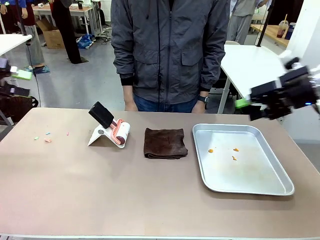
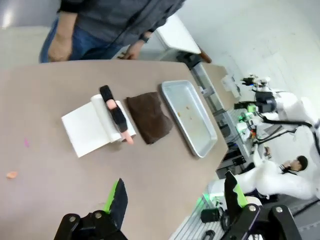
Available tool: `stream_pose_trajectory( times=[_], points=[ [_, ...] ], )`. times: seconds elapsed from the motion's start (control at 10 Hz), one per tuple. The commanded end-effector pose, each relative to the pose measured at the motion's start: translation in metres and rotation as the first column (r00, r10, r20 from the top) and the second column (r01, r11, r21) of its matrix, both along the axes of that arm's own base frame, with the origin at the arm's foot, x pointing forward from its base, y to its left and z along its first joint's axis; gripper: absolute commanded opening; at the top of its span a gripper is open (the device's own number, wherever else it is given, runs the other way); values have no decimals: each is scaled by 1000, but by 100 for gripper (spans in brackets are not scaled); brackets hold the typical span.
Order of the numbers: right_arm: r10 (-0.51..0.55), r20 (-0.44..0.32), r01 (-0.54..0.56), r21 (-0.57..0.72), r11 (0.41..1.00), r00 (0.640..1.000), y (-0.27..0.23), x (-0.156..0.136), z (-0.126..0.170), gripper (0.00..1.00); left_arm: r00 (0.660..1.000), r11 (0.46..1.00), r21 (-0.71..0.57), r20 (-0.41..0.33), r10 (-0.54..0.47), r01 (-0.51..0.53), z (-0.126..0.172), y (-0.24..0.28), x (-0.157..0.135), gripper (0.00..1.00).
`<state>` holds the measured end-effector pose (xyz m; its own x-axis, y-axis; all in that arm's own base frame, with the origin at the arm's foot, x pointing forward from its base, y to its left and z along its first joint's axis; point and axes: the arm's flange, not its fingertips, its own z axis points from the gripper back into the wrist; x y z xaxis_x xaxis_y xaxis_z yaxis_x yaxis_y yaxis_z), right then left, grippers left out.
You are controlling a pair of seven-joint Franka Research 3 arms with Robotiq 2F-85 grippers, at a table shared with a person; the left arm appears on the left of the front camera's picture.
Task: Clean the surface of the table.
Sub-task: Hold the Lint Roller with your left hand and the towel with your right hand.
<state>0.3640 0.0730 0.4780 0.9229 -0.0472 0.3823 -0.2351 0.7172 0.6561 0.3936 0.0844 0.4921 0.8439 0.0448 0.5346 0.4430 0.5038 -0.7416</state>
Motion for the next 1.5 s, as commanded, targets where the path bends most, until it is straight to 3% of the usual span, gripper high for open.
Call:
stream_pose_trajectory(
  times=[0.0,0.2,0.3,0.5,0.6,0.9,1.0,1.3,1.4],
  points=[
    [-82,-67,77,-76,994,994,55,31,-7,100,990,988,150,-126,66,-46,5,-28,22,100],
    [-199,-89,183,-165,969,976,111,51,-27,100,990,977,211,-141,-2,32,6,-68,35,100],
    [-192,-97,168,-214,962,977,137,57,-40,100,986,965,259,-164,2,41,3,-83,45,100],
    [-182,-117,149,-243,958,976,175,58,-65,100,969,918,393,-208,132,-41,-13,-102,63,100],
    [-170,-132,135,-240,961,976,189,55,-78,100,971,927,376,-221,87,2,-19,-113,65,100],
    [-144,-215,101,-199,975,966,183,49,-87,100,963,937,350,-253,88,7,-29,-122,71,100],
    [-130,-169,86,-246,965,977,197,44,-99,100,972,930,367,-226,65,24,-34,-124,66,100],
    [-128,-187,81,-241,967,974,195,45,-99,100,969,932,361,-239,64,27,-37,-126,68,100],
    [-231,-176,149,-383,912,957,204,47,-96,100,954,895,437,-296,50,88,-33,-131,61,100]
  ],
)
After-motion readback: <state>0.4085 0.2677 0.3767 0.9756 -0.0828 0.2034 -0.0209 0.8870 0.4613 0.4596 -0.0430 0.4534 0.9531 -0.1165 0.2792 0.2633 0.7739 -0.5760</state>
